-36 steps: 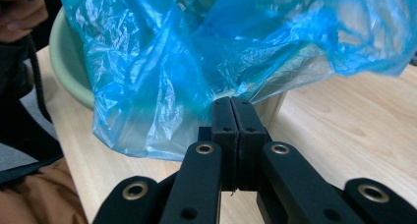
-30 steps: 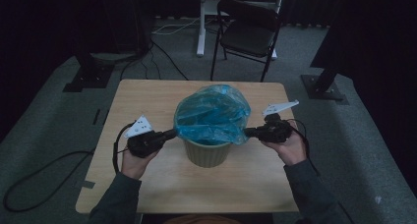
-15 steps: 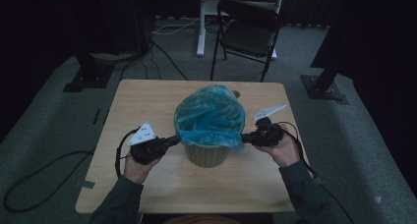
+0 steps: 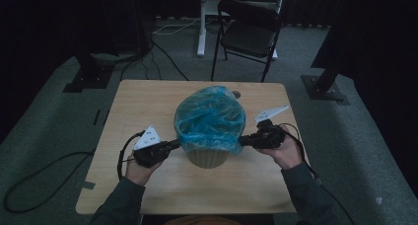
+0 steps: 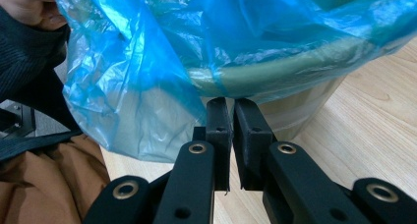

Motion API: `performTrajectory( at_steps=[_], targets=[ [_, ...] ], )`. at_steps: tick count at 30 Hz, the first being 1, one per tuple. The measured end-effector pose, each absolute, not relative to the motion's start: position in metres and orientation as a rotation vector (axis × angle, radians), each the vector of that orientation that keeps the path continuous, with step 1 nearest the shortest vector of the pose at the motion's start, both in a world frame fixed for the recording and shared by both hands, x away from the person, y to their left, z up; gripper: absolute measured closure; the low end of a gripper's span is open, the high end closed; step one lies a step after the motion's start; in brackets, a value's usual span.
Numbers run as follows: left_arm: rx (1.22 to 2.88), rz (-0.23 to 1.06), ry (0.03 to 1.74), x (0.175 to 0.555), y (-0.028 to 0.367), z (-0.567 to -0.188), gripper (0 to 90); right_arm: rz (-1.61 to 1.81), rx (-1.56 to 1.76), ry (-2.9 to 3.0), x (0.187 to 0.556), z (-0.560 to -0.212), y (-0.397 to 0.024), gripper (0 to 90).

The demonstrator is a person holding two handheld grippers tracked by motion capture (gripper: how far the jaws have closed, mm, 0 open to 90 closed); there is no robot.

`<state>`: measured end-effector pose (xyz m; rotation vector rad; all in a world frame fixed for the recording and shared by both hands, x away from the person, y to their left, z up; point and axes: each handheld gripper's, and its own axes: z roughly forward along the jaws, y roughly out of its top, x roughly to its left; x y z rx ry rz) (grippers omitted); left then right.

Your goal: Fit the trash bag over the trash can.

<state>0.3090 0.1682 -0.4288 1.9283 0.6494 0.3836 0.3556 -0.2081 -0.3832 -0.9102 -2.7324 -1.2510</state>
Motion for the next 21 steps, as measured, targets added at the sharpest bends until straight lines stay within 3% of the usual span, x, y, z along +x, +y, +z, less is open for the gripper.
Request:
performTrajectory(
  at_steps=[14,16,21],
  targets=[
    [2.010,0.390,0.703,0.316,0.165,-0.442,89.9,-1.255,-0.860,-2.721,0.353,-0.384,-0.204,84.2],
    [2.010,0.391,0.705,0.314,0.164,-0.442,89.9,-1.216,-0.868,-2.747,0.353,-0.387,-0.203,89.6],
    [2.002,0.402,0.684,0.309,0.163,-0.439,89.9,-1.166,-0.917,-2.763,0.359,-0.396,-0.206,90.0]
  ],
)
